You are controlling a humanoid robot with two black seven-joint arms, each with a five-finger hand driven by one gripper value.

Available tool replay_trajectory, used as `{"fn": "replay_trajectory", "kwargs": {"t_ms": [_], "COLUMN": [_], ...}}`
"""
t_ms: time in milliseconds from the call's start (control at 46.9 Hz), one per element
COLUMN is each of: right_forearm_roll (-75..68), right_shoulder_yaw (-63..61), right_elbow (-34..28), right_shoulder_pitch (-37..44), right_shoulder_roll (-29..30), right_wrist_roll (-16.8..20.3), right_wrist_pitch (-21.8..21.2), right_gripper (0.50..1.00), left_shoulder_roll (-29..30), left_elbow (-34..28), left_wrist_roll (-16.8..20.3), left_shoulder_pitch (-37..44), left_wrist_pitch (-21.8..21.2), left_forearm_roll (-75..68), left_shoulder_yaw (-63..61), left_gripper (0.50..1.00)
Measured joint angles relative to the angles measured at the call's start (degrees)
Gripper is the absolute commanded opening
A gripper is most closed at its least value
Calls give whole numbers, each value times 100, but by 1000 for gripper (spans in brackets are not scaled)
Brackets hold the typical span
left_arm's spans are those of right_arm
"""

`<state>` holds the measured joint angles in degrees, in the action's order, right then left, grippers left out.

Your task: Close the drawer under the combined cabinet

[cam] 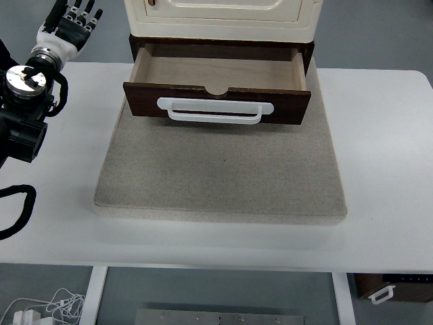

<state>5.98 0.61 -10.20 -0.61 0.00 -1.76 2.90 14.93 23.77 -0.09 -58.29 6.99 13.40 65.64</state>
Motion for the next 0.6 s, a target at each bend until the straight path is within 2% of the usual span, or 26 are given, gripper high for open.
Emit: {"fn": "replay_trajectory", "kwargs": {"t_ms": [128,320,448,597], "right_forearm_roll": [0,0,0,0], "right_shoulder_yaw": [0,0,0,0], "right_elbow": [0,0,0,0], "right_shoulder_pitch": [-1,-1,-2,0], "right_shoulder_roll": [0,0,0,0], "right_wrist_roll": [0,0,0,-1], "right_wrist_pitch": [0,0,0,0], "right_gripper": [952,952,952,952], "left_shoulder_roll": [183,436,908,1503], "left_elbow": [-3,56,84,639], "left_wrist_roll": [8,36,61,53], "left_shoulder_pitch": [3,-49,-421,-598], "left_wrist_pitch": [111,630,790,987], "left_forearm_roll": [-8,-58,-79,-96], "left_shoulder_yaw": [7,1,-5,-17], "left_gripper": [1000,1000,1000,1000]}}
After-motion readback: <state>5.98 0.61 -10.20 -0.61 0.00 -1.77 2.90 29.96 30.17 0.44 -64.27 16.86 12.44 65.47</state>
